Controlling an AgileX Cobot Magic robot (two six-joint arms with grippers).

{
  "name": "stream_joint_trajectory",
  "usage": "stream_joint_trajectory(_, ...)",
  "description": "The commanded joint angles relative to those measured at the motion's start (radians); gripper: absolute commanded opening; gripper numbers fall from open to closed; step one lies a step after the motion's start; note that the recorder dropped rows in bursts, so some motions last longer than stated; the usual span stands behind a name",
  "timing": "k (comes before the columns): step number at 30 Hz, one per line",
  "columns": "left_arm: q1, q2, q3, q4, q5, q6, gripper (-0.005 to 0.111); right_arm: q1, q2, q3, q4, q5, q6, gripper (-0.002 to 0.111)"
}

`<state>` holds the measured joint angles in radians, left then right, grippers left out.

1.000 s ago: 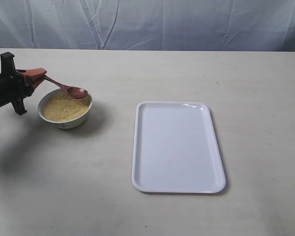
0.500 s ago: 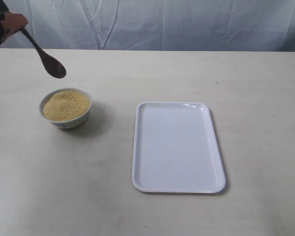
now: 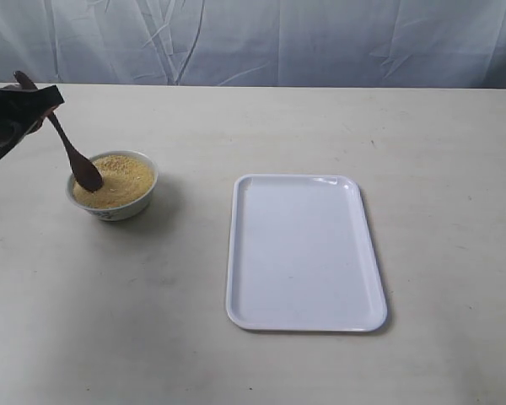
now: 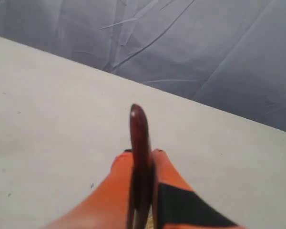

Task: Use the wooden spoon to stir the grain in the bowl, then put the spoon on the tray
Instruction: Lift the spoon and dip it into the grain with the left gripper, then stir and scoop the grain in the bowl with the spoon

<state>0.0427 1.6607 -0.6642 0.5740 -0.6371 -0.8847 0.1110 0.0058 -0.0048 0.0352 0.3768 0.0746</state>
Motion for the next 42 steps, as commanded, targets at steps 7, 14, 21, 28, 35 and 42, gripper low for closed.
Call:
stream_joint_trajectory(7,-0.006,0.097,0.005,-0.013,-0.064,0.02,0.0,-0.006,-0.006,0.005,-0.001,-0.014,-0.004,0.002)
stream_joint_trajectory(14,-0.006,0.114,0.005,-0.008,-0.104,-0.054,0.0,-0.006,-0.006,0.005,-0.001,-0.014,-0.004,0.002)
stream_joint_trajectory(21,-0.006,0.098,-0.004,-0.02,-0.128,-0.103,0.0,-0.006,-0.006,0.005,-0.001,-0.014,-0.004,0.002)
stream_joint_trajectory(28,-0.006,0.044,-0.004,-0.026,-0.092,-0.1,0.0,-0.006,-0.006,0.005,-0.001,-0.014,-0.004,0.002)
stream_joint_trajectory(35,-0.006,-0.01,-0.004,-0.049,-0.053,0.061,0.0,-0.006,-0.006,0.005,-0.001,-0.014,-0.004,0.002)
stream_joint_trajectory(42,-0.006,-0.002,-0.004,-0.09,-0.02,0.161,0.0,-0.006,-0.006,0.005,-0.001,-0.014,-0.004,0.002)
